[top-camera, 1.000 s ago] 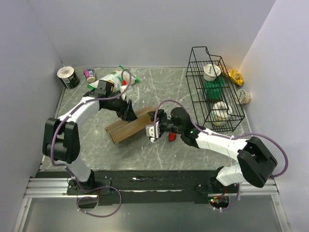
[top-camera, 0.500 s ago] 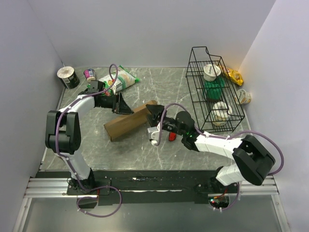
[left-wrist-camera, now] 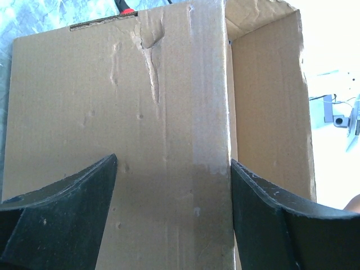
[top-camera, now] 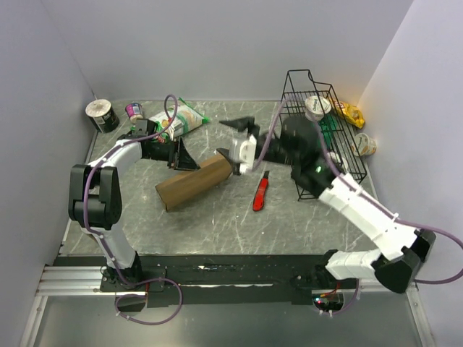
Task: Unpack the express box
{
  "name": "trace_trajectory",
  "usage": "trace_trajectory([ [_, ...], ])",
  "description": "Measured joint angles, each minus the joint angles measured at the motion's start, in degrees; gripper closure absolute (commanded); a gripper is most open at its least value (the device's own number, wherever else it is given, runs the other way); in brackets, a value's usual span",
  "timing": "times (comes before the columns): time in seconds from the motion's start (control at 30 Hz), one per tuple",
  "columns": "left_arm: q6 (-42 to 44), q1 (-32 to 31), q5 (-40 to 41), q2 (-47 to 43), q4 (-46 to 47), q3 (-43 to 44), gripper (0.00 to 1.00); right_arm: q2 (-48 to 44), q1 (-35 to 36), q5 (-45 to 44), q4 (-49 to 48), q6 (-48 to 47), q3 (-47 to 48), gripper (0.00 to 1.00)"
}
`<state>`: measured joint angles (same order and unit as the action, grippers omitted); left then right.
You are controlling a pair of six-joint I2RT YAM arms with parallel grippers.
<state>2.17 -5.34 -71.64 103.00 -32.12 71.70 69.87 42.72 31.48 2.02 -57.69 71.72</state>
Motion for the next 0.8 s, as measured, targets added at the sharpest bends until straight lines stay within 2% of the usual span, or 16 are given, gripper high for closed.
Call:
trace_trajectory([
  [0.17,1.05,-0.24,0.72,-0.02,-1.49,0.59,0.24,9.57,-3.13,9.38,22.97,4.50,19.91,0.23],
  [0.4,2.32,-0.79,2.05,-0.66,-2.86,0.85,0.24,27.36,-4.37,17.88,48.65,3.80,35.74,0.26],
  [0.53,2.99,-1.03,2.60,-0.83,-3.63,1.20,0.24,31.56,-4.33,19.04,54.05,4.04,36.61,0.24],
  [0.8,4.02,-1.20,3.61,-0.83,-5.55,2.25,0.23,31.58,-1.40,16.70,53.27,3.93,32.83,0.24],
])
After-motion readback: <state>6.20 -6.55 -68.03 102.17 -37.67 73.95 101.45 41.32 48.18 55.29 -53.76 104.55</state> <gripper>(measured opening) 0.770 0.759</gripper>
